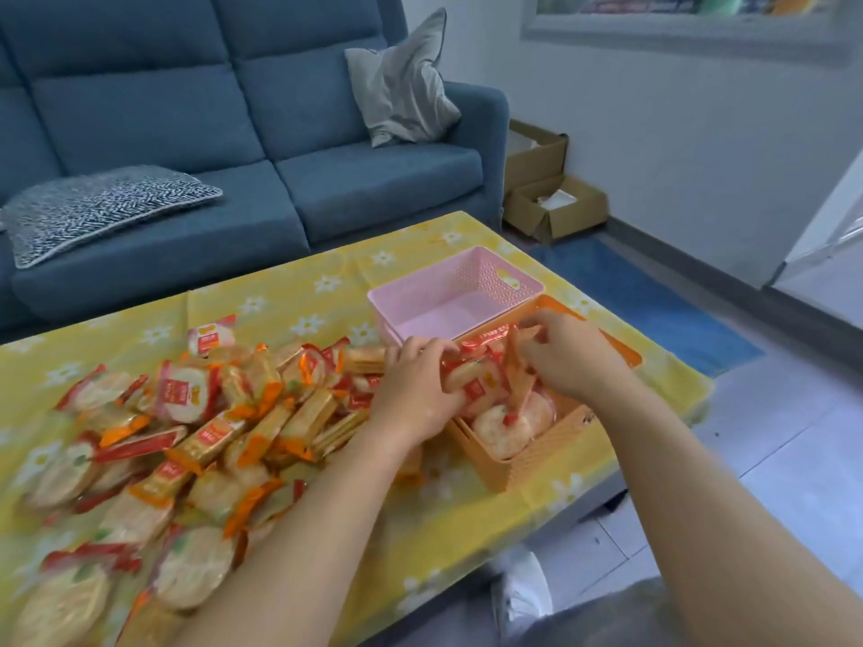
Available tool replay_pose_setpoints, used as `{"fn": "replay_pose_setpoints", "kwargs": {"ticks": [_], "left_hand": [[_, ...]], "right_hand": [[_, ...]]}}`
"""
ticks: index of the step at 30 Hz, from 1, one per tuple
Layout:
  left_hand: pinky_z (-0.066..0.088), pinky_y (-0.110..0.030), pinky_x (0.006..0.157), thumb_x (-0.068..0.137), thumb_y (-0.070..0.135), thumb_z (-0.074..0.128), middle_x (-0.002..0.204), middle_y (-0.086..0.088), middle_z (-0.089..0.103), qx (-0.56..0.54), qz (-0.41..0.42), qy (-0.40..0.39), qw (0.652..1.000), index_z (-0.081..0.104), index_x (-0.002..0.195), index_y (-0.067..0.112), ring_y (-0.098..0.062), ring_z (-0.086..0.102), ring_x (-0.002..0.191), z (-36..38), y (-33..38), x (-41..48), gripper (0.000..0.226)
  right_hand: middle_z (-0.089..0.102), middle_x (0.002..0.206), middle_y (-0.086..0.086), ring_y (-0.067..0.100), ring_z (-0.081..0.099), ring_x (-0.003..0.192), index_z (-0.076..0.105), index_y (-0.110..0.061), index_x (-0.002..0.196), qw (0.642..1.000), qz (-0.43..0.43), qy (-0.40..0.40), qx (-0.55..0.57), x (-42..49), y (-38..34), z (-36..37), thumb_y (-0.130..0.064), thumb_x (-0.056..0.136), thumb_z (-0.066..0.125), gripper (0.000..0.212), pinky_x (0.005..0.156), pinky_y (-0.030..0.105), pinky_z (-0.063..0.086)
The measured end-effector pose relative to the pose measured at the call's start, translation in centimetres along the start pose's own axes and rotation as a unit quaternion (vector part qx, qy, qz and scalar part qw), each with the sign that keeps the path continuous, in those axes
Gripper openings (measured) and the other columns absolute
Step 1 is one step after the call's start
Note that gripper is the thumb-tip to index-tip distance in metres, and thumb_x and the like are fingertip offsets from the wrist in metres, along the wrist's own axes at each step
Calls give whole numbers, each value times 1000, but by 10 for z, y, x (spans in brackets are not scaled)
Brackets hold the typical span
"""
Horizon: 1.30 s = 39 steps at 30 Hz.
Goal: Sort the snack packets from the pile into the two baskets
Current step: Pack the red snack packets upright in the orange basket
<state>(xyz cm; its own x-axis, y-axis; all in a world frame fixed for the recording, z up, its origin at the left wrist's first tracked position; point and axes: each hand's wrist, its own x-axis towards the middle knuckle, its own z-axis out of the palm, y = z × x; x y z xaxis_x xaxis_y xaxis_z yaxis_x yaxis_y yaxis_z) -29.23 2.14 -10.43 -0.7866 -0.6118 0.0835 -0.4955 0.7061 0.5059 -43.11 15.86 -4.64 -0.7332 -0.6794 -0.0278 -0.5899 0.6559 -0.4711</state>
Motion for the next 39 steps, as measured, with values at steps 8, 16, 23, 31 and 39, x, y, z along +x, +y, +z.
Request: {"fn": "replay_pose_setpoints", "kwargs": {"ticks": [8, 16, 23, 31, 39], "left_hand": [[43, -40, 101, 72, 30, 67, 128, 7, 45, 34, -51, -27, 998, 56, 112, 34, -24, 43, 122, -23, -19, -15, 42], [37, -35, 93, 81, 59, 67, 117, 7, 47, 191, 18, 45, 980, 60, 109, 35, -23, 39, 116, -18, -1, -13, 38], [53, -37, 70, 77, 39, 81, 80, 8, 68, -177, -67, 96, 977, 60, 81, 25, -15, 66, 76, -37, -13, -12, 25], [54, -41, 71, 82, 32, 78, 77, -2, 65, -363, -159, 223, 890, 56, 82, 20, -17, 65, 66, -58, -35, -24, 26], [59, -36, 62, 83, 19, 76, 108, 0, 63, -387, -165, 245, 873, 47, 114, 26, -22, 69, 77, -57, -36, -35, 43]], "right_hand": [[51, 112, 6, 20, 52, 98, 66, -16, 106, 975, -52, -182, -116, 2, -2, 20, -36, 69, 79, 44, 74, 33, 53], [56, 108, -3, 19, 61, 95, 60, -25, 115, 991, -13, -23, 134, 0, -10, -7, -8, 82, 72, 39, 80, 40, 58], [63, 95, -2, 17, 66, 88, 64, -23, 106, 963, 48, -16, 264, -5, -11, -14, -12, 84, 72, 26, 84, 50, 60], [68, 78, -1, 17, 69, 74, 69, -17, 87, 985, -22, -61, 160, -9, -43, 22, -26, 80, 77, 14, 62, 34, 60], [65, 75, 9, 33, 63, 83, 52, -14, 62, 987, -109, -116, 21, -5, -74, 82, -26, 95, 54, 35, 83, 39, 48]]}}
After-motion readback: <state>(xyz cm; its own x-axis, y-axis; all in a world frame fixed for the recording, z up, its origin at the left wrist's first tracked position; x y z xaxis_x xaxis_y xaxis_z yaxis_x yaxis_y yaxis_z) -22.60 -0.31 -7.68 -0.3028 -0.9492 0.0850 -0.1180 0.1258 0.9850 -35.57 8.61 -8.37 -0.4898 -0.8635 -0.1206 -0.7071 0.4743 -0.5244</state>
